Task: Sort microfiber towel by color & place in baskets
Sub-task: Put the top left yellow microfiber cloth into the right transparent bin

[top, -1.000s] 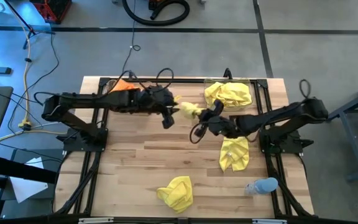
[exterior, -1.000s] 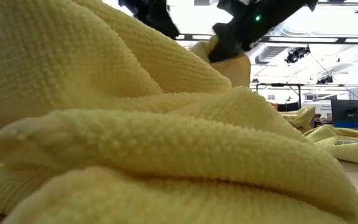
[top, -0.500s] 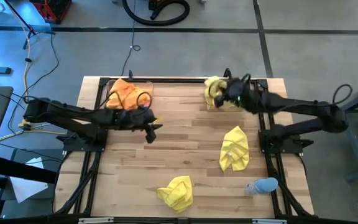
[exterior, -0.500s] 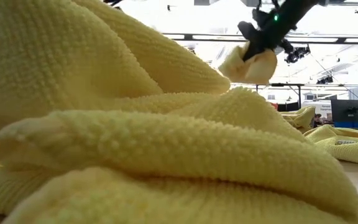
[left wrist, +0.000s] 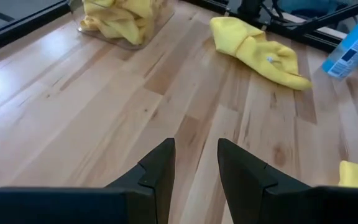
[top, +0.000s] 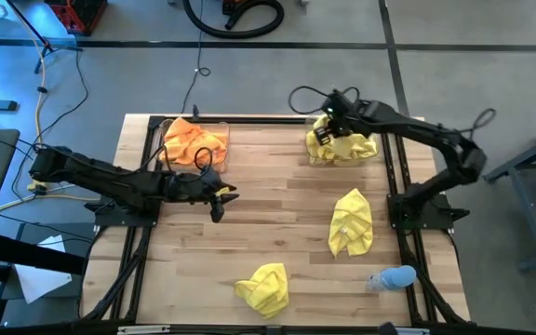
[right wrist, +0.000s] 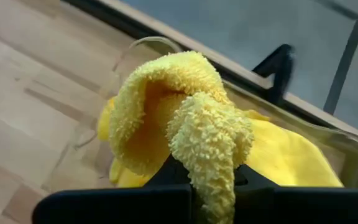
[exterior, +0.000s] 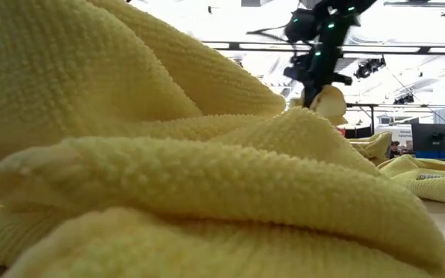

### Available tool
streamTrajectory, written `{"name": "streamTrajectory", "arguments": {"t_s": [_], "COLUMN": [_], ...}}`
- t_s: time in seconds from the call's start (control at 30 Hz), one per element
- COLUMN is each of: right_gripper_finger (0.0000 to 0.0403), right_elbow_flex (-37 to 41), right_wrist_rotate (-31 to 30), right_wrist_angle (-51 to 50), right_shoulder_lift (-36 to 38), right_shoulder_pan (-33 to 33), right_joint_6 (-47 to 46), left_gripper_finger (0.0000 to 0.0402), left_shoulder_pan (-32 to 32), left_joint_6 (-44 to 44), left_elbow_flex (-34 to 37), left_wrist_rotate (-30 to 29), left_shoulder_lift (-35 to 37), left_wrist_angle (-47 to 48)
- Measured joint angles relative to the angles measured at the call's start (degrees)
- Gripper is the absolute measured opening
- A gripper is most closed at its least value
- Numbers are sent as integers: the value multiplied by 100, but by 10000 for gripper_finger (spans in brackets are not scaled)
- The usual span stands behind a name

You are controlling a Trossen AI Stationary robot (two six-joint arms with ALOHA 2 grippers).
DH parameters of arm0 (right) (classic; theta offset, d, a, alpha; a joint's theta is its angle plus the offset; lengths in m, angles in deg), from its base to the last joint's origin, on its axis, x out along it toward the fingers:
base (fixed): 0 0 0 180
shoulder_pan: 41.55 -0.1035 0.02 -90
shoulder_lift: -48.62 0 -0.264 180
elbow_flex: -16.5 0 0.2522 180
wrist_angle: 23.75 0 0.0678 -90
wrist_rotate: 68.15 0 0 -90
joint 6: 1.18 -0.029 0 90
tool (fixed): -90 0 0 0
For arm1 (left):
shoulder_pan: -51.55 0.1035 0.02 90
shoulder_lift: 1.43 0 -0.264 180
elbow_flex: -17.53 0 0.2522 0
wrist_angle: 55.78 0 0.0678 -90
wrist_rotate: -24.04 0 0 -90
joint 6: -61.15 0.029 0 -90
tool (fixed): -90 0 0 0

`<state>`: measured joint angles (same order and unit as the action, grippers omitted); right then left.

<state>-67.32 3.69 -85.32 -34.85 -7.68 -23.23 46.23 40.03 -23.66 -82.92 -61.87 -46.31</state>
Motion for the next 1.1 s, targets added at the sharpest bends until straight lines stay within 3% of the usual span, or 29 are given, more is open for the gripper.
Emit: {"name": "streamTrajectory", "arguments": {"t_s": [0.27,0.5,0.8,1.1], "right_gripper_finger": [6,83,190,215], "right_elbow_flex": [-931,-978,-979,-980], "right_wrist_rotate": [225,256,276,188], "right_wrist_angle": [-527,-468,-857,-1242], "right_shoulder_lift": [-1433,-2051,-1433,-377], "right_shoulder_pan": [81,114,114,69], "right_joint_6": [109,88,-20,-788], "left_gripper_finger": [108,108,108,108], "left_shoulder_pan": [-165,-333,-413,-411], "left_joint_6": [-134,-132,-128,-125], "left_elbow_flex": [78,78,80,82], "left_wrist_rotate": [-16,-18,-16,3], "left_shoulder_lift": [-7,-7,-9,-9], "left_wrist_angle": [61,180,363,608]}}
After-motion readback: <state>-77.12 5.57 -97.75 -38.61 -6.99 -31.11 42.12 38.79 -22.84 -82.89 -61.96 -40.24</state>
